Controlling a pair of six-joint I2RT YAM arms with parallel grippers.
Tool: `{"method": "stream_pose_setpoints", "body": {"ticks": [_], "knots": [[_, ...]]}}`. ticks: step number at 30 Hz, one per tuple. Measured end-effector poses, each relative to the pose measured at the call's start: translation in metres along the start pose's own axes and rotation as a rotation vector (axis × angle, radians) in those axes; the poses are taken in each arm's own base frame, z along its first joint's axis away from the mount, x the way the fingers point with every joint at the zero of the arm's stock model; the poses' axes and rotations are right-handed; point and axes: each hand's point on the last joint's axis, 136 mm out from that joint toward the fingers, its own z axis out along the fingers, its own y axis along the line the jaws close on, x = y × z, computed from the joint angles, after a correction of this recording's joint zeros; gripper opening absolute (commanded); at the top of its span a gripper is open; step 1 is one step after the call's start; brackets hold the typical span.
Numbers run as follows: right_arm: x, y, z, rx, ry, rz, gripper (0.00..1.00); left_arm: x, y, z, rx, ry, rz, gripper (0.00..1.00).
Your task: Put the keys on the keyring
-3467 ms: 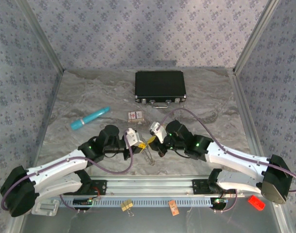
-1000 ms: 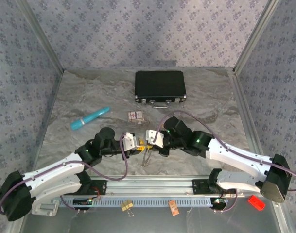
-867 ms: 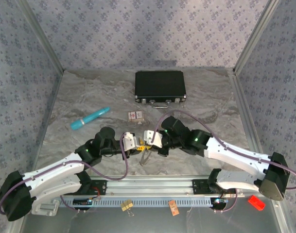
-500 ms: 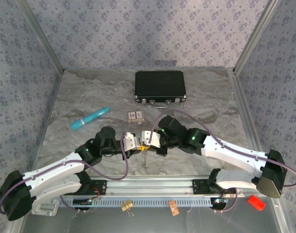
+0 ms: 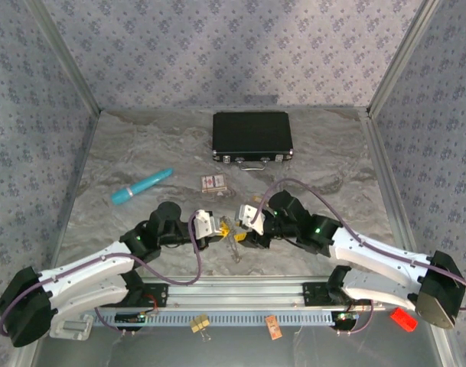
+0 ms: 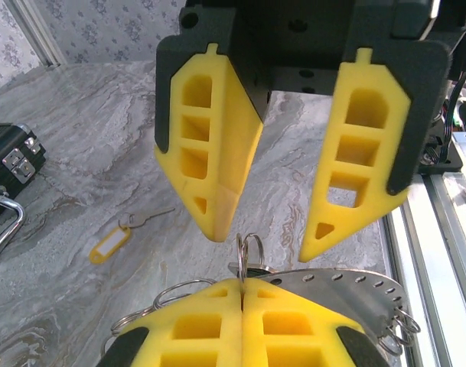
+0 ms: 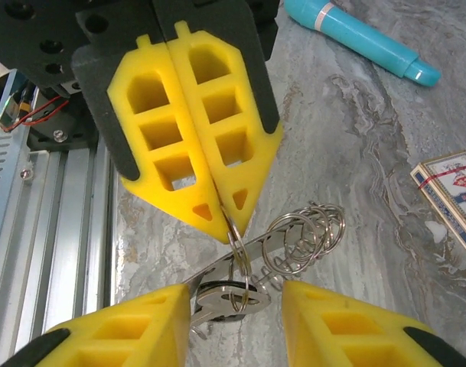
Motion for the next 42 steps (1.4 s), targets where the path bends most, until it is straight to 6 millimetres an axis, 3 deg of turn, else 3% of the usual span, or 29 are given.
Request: {"method": "stream_pose_setpoints", "body": {"ticks": [6, 13, 17, 23, 30, 35, 42], "knots": [[-0.001, -0.002, 0.0, 0.014, -0.007, 0.022, 0.13, -0.001, 0.0, 0.0, -0.003, -0.011, -0.009, 0.0], [0.001, -0.004, 0.0, 0.025, -0.001, 0.033, 0.06, 0.0, 0.0, 0.0, -0.006, -0.02, -0.012, 0.0], [0.005, -0.003, 0.004, 0.02, 0.012, 0.037, 0.11, 0.0, 0.0, 0.0, -0.006, -0.021, -0.012, 0.0], [0.005, -0.002, 0.005, 0.021, 0.015, 0.037, 0.33, -0.001, -0.001, 0.0, -0.003, -0.026, -0.009, 0.0], [-0.006, -0.002, -0.002, 0.032, -0.039, 0.018, 0.34, -0.001, -0.001, 0.0, -0.003, -0.028, -0.008, 0.0], [-0.011, -0.004, -0.001, 0.034, -0.06, 0.01, 0.28, -0.001, -0.001, 0.0, -0.003, -0.028, -0.008, 0.0], [-0.009, -0.003, 0.006, 0.016, -0.057, 0.012, 0.08, -0.001, -0.001, 0.0, -0.001, -0.029, -0.011, 0.0]]}}
